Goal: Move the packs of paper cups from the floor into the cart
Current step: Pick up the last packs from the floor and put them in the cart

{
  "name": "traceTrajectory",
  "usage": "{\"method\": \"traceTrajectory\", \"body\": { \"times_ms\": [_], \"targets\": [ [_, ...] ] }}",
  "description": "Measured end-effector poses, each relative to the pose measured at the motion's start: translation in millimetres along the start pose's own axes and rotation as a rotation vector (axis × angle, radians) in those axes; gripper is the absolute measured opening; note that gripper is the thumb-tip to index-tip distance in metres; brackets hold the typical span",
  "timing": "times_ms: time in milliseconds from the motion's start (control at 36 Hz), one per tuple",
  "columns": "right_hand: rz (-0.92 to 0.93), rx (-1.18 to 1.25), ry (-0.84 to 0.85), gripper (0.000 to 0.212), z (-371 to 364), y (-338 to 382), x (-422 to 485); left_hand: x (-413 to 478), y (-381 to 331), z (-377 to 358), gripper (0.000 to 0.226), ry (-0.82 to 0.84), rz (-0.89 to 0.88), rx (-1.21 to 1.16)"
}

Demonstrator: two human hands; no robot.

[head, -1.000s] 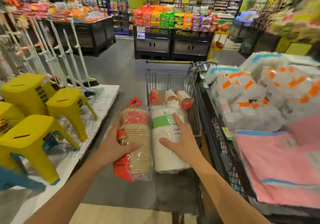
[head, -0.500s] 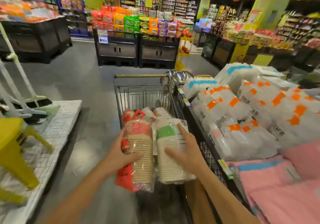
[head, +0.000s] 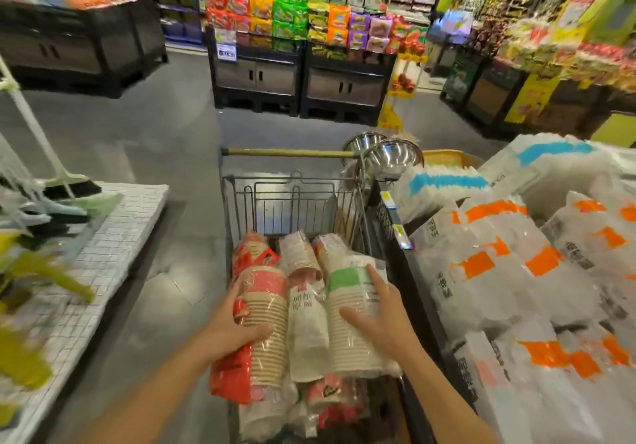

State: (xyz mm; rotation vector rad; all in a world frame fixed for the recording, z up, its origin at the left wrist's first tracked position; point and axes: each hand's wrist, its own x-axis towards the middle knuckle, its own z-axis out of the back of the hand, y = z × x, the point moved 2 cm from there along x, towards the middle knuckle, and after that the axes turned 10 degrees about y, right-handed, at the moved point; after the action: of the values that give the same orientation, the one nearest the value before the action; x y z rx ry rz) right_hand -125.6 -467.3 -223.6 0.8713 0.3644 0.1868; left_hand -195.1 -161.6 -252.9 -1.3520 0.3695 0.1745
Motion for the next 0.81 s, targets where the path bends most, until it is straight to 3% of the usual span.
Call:
{"method": "traceTrajectory", "body": {
  "times_ms": [167, 306, 389, 500, 806],
  "targets": [
    [-0.129, -0.025, 0.145, 0.105, 0, -39, 80, 61, 31, -11, 0.139, -0.023, 0.230, -0.050],
    [-0.274, -0.056, 0.259, 0.108, -28, -84, 124, 93, 57, -20, 0.123, -0.114, 0.395, 0.088],
    [-0.326, -0.098, 0.300, 0.110, -46, -105, 137, 102, 60, -18, 0.128, -0.126, 0.480, 0.165],
    [-0.352, -0.092, 0.305, 0.110, -54, -121, 141, 113, 66, -17, 0.126, -0.052, 0.515, 0.250],
    [-0.343, -0.058, 0.344, 0.113, -58, -130, 146, 123, 66, -16, 0.120, -0.062, 0.553, 0.349]
  ]
}}
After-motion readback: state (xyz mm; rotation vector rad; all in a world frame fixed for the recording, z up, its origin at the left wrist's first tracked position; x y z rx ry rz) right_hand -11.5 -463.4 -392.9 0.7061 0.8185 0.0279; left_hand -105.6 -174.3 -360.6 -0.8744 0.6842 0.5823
